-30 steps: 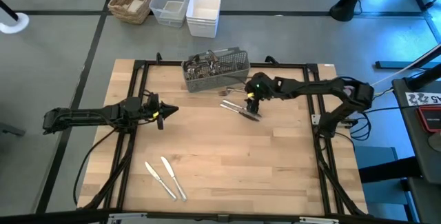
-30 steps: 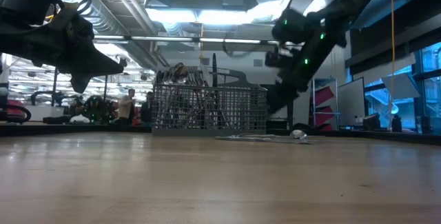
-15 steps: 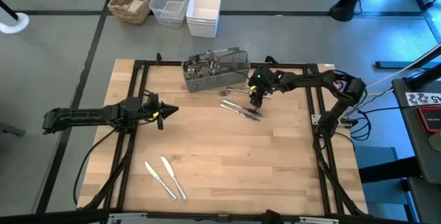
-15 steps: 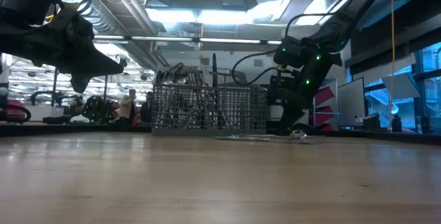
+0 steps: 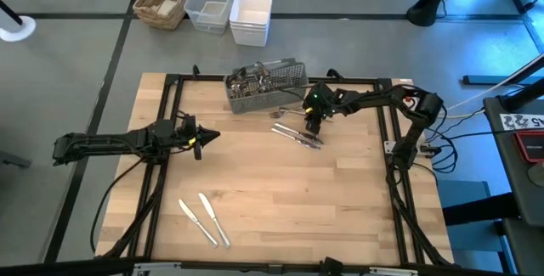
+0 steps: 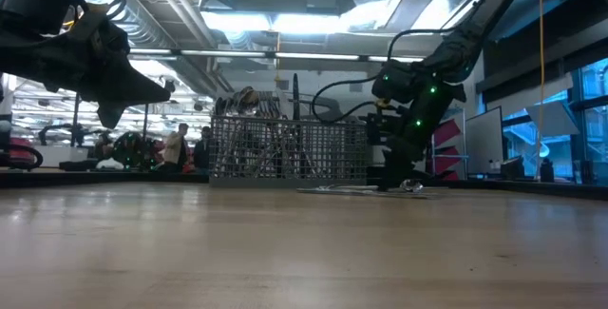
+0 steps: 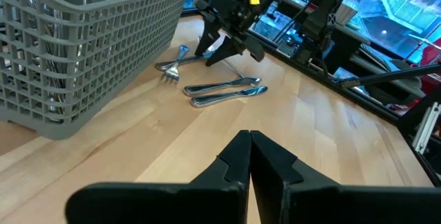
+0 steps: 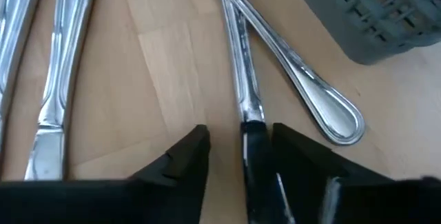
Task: Sort silverware
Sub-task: Put the silver fork into the silverware rack
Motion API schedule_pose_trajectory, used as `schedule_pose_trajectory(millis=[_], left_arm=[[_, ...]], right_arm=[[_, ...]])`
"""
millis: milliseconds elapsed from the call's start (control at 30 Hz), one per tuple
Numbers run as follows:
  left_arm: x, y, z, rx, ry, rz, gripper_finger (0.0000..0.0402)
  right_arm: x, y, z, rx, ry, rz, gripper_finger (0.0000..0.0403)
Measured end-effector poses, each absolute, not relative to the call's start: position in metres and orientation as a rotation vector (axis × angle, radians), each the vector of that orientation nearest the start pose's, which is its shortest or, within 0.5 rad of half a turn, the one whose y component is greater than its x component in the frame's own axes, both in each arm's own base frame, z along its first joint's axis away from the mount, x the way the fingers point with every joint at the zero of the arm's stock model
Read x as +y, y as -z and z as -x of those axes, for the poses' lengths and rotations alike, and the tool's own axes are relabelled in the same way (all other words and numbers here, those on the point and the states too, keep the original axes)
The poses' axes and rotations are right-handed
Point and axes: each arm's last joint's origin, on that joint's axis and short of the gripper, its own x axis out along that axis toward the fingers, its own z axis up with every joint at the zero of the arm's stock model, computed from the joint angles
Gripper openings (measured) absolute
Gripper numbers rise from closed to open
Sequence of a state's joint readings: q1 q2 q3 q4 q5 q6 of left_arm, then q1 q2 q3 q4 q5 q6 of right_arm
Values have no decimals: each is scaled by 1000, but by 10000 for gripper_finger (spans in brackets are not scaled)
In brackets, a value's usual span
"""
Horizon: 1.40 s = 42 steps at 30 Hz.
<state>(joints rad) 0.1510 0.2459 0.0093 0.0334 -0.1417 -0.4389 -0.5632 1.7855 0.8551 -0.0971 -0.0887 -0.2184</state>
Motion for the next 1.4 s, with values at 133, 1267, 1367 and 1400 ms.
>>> schedule_pose_trajectory(millis=[133,1267,1367,1400], left_arm=[[21,-149,-109,136,-332,435,4],[21,-149,-109,137,-332,435,4],[21,-149,-109,136,-332,435,4],[21,-149,-109,136,-332,435,4]], right_arm=[[-169,-115,-272,1031,324,-137,109],[-151,-137,-250,1136,250,-357,37],[-147,-141,-245,1163,234,-395,33],[-146,-142,-244,1171,236,-415,32]])
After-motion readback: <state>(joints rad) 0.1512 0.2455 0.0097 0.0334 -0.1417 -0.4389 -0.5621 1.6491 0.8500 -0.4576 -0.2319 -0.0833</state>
